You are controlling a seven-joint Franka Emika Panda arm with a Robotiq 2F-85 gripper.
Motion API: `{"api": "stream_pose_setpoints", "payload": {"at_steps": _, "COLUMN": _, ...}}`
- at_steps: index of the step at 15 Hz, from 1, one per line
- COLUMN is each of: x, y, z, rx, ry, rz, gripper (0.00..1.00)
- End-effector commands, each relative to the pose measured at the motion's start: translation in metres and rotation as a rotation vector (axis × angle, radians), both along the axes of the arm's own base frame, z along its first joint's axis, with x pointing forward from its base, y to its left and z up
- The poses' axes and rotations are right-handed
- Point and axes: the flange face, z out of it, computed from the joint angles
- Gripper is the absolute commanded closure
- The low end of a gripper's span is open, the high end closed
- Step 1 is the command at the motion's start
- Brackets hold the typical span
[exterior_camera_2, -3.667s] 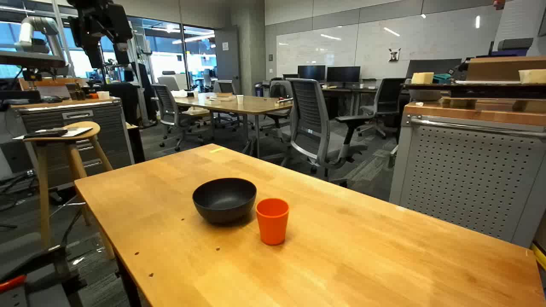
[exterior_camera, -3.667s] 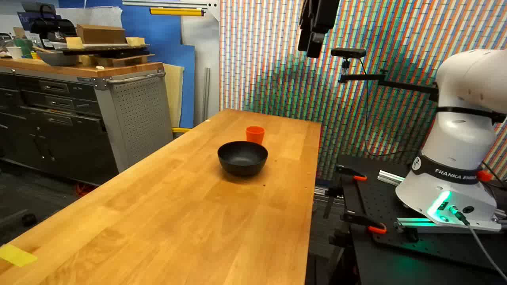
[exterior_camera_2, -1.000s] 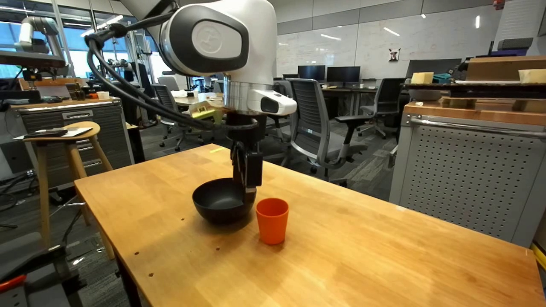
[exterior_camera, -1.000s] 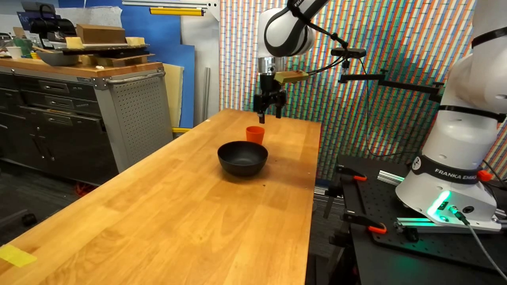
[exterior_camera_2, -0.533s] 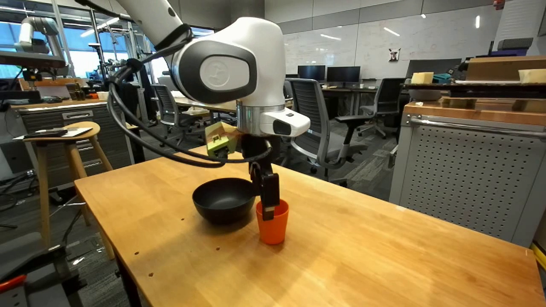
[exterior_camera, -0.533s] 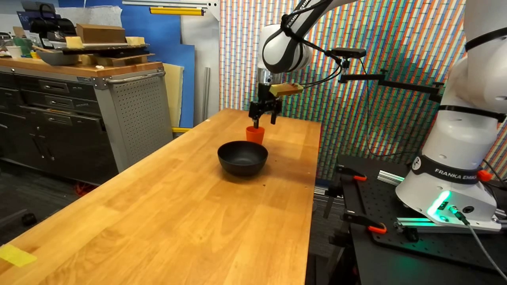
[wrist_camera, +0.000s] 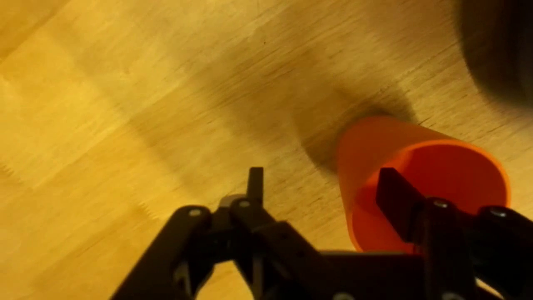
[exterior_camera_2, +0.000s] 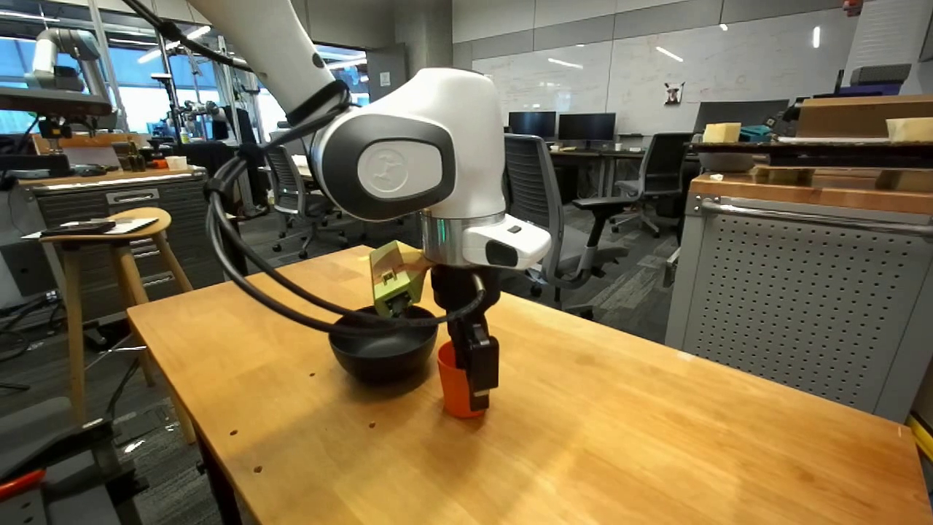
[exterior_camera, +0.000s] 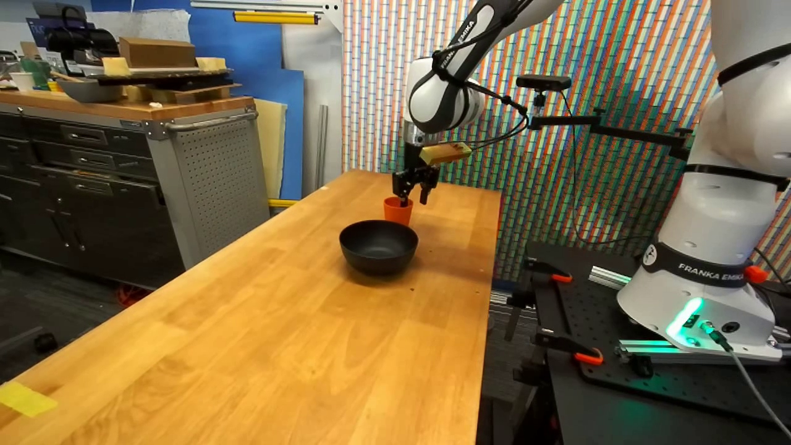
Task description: Put the cup in the bowl
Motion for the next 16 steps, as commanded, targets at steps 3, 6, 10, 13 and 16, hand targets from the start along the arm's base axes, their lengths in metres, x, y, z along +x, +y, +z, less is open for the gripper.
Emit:
{"api": "stream_pose_setpoints", "payload": {"at_steps": 3, "x": 0.006, "y": -0.009, "z": -0.008, "rx": 0.007, "ry": -0.008, "rz": -0.035, "gripper": 0.74}}
{"api": "stream_pose_setpoints", "payload": {"at_steps": 6, "x": 0.005, "y": -0.008, "z": -0.007, "rx": 0.028, "ry": -0.008, "rz": -0.047, "gripper": 0.87}}
{"api": "stream_pose_setpoints", "payload": {"at_steps": 10, "x": 0.004, "y": -0.002, "z": 0.003, "rx": 0.077, "ry": -0.007, "rz": -0.069, "gripper": 0.85}}
{"api": "stream_pose_setpoints", "payload": {"at_steps": 13, "x": -0.005, "y": 0.007, "z": 0.026, "rx": 0.101, "ry": -0.005, "rz": -0.055, "gripper": 0.84}}
{"api": "stream_pose_setpoints", "payload": {"at_steps": 16, "x": -0.010, "y": 0.024, "z": 0.066, "rx": 0.095, "ry": -0.045, "rz": -0.016, "gripper": 0.86}}
